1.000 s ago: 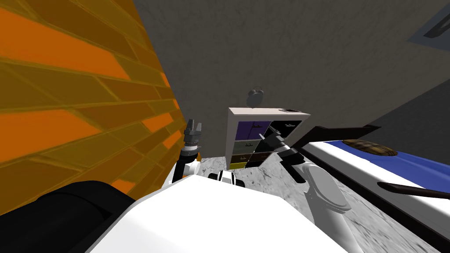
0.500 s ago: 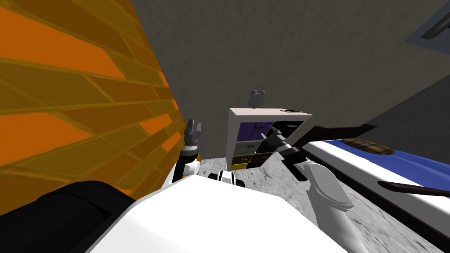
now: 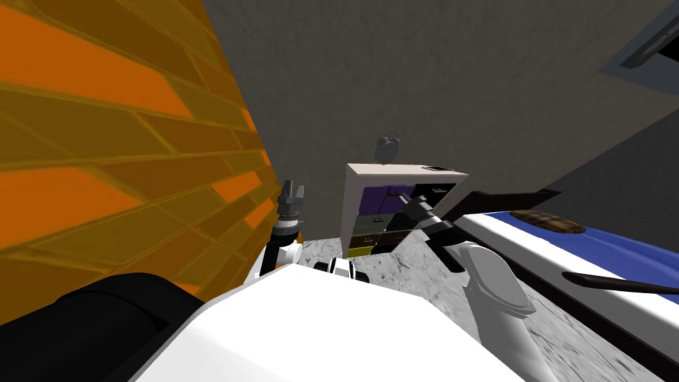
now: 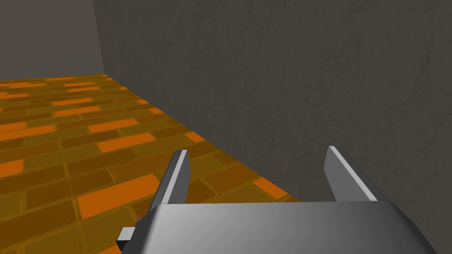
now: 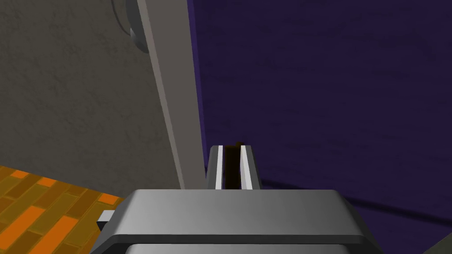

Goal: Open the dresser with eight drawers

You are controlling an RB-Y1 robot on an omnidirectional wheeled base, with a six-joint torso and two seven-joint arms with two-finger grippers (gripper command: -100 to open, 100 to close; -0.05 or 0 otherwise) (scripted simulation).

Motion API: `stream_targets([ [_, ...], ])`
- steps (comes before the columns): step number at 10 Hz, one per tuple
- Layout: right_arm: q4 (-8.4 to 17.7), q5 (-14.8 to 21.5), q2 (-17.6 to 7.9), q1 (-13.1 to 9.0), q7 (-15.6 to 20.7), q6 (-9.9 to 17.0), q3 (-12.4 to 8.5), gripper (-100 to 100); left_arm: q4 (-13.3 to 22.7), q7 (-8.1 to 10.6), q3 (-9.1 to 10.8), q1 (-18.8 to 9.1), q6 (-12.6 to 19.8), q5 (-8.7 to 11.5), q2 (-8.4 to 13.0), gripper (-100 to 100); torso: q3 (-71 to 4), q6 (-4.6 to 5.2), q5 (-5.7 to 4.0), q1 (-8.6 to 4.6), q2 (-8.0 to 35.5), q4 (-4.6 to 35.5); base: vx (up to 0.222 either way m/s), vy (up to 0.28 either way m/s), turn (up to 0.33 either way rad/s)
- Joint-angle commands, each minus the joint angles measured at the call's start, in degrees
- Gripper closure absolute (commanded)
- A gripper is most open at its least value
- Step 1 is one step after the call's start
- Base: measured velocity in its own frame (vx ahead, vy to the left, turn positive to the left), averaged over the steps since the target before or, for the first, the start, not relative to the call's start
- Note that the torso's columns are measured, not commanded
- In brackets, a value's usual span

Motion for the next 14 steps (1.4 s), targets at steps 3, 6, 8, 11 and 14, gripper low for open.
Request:
stream_targets([
  [3,-0.43,-0.32,-0.9,0.32,-0.97,-0.66,-0.27,100,0.0,0.0,0.0,-0.01,0.0,0.0,0.0,0,-0.02,-0.01,0.09,0.12,0.01,0.08,-0.154,-0.025,-0.05],
  [6,-0.77,-0.64,-1.13,1.18,-1.37,-1.51,0.0,100,0.0,0.0,0.0,0.0,0.0,0.0,0.0,0,-0.03,0.0,0.09,0.1,0.0,0.12,-0.153,-0.054,-0.042],
  [8,-0.78,-1.21,-4.32,-0.44,-4.59,-1.48,-1.5,-100,0.0,0.0,0.0,0.01,0.0,0.0,0.0,0,-0.19,-0.04,0.21,0.34,-0.26,0.14,-0.035,0.034,-0.057],
  [11,-0.46,-2.0,-8.55,-2.01,-8.81,-1.94,-3.29,-100,-0.01,0.0,-0.01,0.02,-0.01,0.0,-0.01,0,-0.15,-0.1,0.33,0.46,-0.12,0.3,0.042,0.073,-0.05],
  [14,-0.23,-2.58,-11.72,-3.19,-11.97,-2.29,-4.62,-100,0.0,0.0,-0.01,0.01,0.0,0.0,0.0,0,0.12,-0.03,0.22,0.18,0.28,0.39,0.015,0.05,-0.035],
])
